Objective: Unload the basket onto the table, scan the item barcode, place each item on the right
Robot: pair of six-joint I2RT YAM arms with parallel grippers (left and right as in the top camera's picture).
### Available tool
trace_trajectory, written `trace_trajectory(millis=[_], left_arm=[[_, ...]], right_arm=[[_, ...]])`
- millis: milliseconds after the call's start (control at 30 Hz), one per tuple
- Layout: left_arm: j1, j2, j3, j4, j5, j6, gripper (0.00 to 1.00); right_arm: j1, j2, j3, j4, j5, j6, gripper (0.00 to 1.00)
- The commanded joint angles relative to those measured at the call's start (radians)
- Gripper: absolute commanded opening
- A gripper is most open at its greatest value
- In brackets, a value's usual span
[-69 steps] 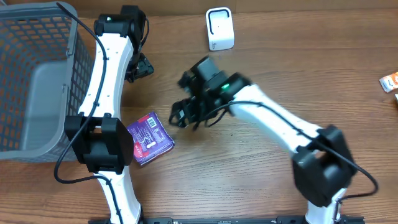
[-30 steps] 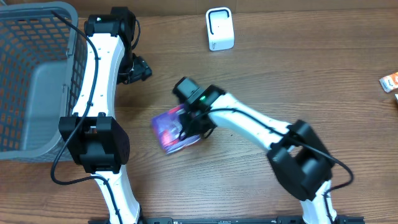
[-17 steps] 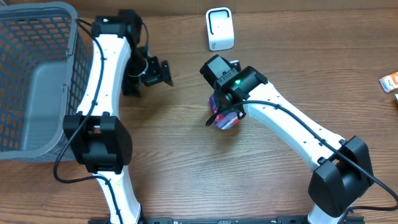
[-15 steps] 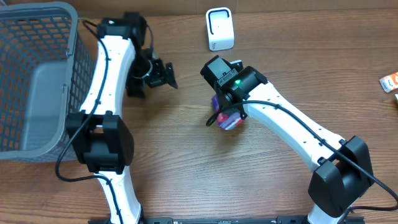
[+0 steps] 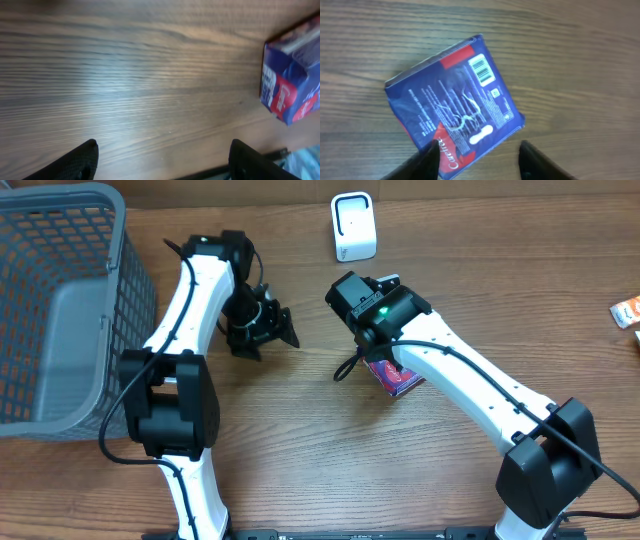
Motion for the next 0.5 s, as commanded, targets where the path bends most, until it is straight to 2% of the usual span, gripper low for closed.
trace_trajectory(millis=[0,133,233,367,467], left_arm=[[-0.054,0.003,-0.072,0.031,0.089,0.036,0.76],[-0.097,0.003,-0.141,0.108,0.151,0.031,0.79],[-0.129,0.003,-0.205,0.209,0.248,0.021,0.80],[-0.180,0.003,-0.299,0.407,0.354,-0.056,0.80],[-0.224,0.003,-0.358,0.544,0.357,-0.164,0.80]], right_arm=[[-0.126,-0.012,0.017,0.006,-0.188,-0.033,0.63],[-0.274,-0.012,0.017,0.005,-0.470,-0.166,0.65],[-0.393,-0.012,0.017,-0.007,-0.659,-0.269,0.72],[-0.531,-0.012,0.015,-0.015,-0.707,-0.293,0.74],[-0.592,-0.010,0.000,0.014,-0.709,-0.293,0.65]])
